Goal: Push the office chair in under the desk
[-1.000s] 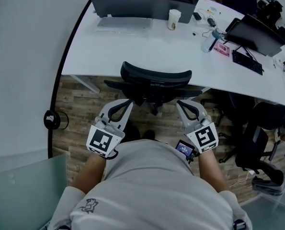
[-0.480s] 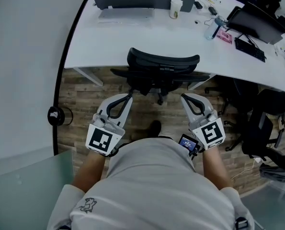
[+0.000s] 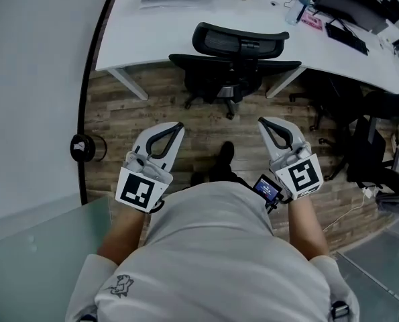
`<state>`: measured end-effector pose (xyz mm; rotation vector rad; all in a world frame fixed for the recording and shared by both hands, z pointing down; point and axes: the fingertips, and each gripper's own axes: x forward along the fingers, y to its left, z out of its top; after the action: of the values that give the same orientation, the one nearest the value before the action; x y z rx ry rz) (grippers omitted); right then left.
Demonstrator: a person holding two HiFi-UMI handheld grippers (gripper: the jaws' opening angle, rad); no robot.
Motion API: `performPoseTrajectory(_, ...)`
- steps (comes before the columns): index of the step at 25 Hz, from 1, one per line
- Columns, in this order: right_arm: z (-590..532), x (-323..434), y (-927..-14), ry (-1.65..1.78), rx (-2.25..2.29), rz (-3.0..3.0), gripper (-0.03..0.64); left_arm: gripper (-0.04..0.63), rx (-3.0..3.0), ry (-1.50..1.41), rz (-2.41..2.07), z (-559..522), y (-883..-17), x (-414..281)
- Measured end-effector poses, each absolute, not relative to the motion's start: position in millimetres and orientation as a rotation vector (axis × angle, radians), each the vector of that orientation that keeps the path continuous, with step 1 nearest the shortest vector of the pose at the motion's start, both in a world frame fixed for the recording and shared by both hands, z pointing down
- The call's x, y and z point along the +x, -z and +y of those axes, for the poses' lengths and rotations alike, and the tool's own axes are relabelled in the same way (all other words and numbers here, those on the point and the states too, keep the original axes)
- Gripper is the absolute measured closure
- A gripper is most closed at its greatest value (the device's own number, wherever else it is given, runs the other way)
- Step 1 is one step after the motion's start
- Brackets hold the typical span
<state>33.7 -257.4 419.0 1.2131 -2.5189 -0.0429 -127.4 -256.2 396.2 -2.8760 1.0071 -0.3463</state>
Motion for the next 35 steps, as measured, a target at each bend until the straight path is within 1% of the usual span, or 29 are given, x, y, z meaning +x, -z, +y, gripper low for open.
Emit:
performPoseTrajectory(5,-197,16,-419,0.022,1.234,-2.483,0.614,0.597,-2.903,0.336,0.971,-207,-400,-144)
performPoseTrajectory(9,-165,14,-419,0.037,1.25,-2.463,0.614,0.597,-2.93,0.312,1.027,-187,-399,-161)
performPoseTrajectory(13,-141,25,-417,0.042,1.262,-2.453,0.614,0.597,-2.921,0.319,1.012,-169,-400,-155)
performPoseTrajectory(20,-103,57,-423,0.018,1.236,-2.497,0.614,0.597,-2.95,0.262,0.984,-129,-398,-92)
performPoseTrajectory(28,-49,121,-437,-0.031,1.184,-2.55,0.614,0.597,-2.941,0.264,0.984,-80,-408,-10)
performPoseTrajectory(35,-23,158,-445,-0.051,1.15,-2.567,0.614,0.597,-2.952,0.271,0.994,-54,-416,34)
